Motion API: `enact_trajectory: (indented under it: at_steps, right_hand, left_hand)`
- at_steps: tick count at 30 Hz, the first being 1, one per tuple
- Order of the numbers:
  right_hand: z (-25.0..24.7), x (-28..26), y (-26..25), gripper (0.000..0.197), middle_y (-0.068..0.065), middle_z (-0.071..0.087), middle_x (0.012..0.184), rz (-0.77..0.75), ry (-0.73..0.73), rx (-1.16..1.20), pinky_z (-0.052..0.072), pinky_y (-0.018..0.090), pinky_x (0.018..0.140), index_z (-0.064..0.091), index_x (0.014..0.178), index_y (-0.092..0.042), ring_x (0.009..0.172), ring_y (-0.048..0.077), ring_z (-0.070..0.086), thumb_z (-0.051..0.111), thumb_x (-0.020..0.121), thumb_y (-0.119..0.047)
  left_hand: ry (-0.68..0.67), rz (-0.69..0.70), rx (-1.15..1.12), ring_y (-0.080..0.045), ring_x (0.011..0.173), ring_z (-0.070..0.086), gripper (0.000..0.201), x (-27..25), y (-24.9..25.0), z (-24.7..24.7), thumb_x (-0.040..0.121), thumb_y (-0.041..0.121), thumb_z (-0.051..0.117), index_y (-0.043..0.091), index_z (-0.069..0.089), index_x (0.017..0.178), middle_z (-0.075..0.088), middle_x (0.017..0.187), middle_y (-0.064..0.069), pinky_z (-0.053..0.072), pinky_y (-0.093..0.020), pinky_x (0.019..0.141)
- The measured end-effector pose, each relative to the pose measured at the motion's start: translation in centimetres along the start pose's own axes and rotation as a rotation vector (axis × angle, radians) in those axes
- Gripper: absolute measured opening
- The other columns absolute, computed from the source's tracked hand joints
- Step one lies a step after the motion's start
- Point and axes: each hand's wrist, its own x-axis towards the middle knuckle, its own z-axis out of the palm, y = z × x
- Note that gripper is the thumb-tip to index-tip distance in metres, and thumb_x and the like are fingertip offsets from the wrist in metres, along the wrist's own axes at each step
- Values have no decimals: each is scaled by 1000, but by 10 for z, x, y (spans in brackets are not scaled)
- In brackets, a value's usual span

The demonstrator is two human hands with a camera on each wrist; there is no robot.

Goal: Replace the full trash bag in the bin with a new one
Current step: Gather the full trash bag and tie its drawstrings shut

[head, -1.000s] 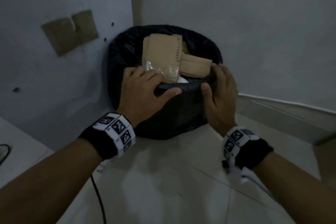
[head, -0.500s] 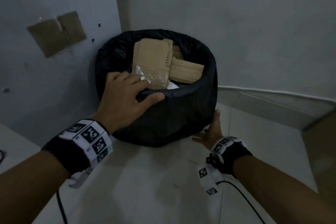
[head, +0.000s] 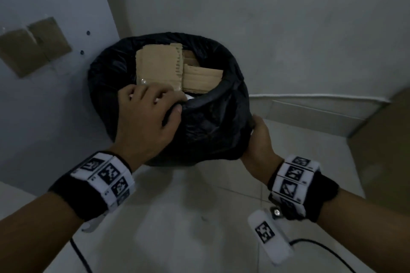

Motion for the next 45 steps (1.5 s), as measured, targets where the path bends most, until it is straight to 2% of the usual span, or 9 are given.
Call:
enact_trajectory:
  at_steps: [5,11,16,20,24,28,35,40,45]
  right_hand:
    - [7,-50,-44,32,11,60,88,-150,-119,40,57,36,65,53,119,-13,74,25,65,45,99,-37]
    - [19,-66,-62,32,12,67,119,-400,-262,4,56,34,88,50,130,-23,104,21,67,44,99,-20]
    - [25,-51,-26,49,-5,48,143,-984,-248,-825,36,28,110,47,140,-23,134,8,42,42,95,-7]
    - [26,-18,-14,38,12,50,125,-1386,-215,-1329,40,44,96,58,127,-14,118,30,47,47,91,-24]
    - [35,-3,-21,25,14,53,112,-1555,-163,-1364,36,43,88,62,106,-11,104,34,51,44,94,-24]
    - [48,-6,-21,35,4,60,97,-1547,-213,-1331,35,43,95,59,87,-13,93,24,54,33,101,-31]
    - [70,-5,-36,43,-6,47,53,-1342,-245,-1417,23,30,58,44,60,-26,52,16,46,34,99,-43]
    - [78,2,-34,15,-8,49,55,-1230,-180,-1321,28,28,47,53,105,-23,46,10,42,53,92,-29]
    - [57,-7,-44,34,-6,55,98,-1236,-155,-757,46,28,80,51,119,-24,93,15,57,55,86,-15]
  left_hand:
    - [-100,111,-30,-26,92,49,49,7,49,6,89,61,43,20,68,92,60,99,-6,30,-42,86]
    - [-204,65,-114,-23,69,52,40,10,60,8,95,49,43,16,56,76,54,76,-1,29,-31,67]
    - [-277,-279,-473,-16,62,51,36,16,52,-12,101,44,35,19,45,77,49,66,6,44,-42,59]
    - [-324,-275,-486,-12,71,57,39,6,37,-23,96,55,31,24,54,90,60,78,6,49,-42,65]
    - [-269,-223,-464,2,68,50,24,9,13,-31,98,45,42,39,46,76,54,72,19,38,-17,59]
    - [-160,-88,-307,-13,73,58,38,33,-12,-34,98,45,39,16,62,88,61,82,4,48,-34,64]
    - [-96,-171,-145,-19,84,56,33,47,-24,-22,99,40,42,18,67,98,54,93,2,47,-41,70]
    - [-145,-58,-139,-18,103,56,43,36,1,-28,99,43,37,15,59,124,58,120,-1,47,-34,82]
    - [-408,-194,-119,-13,117,53,85,17,7,-19,84,74,32,29,10,152,47,140,9,44,-27,87]
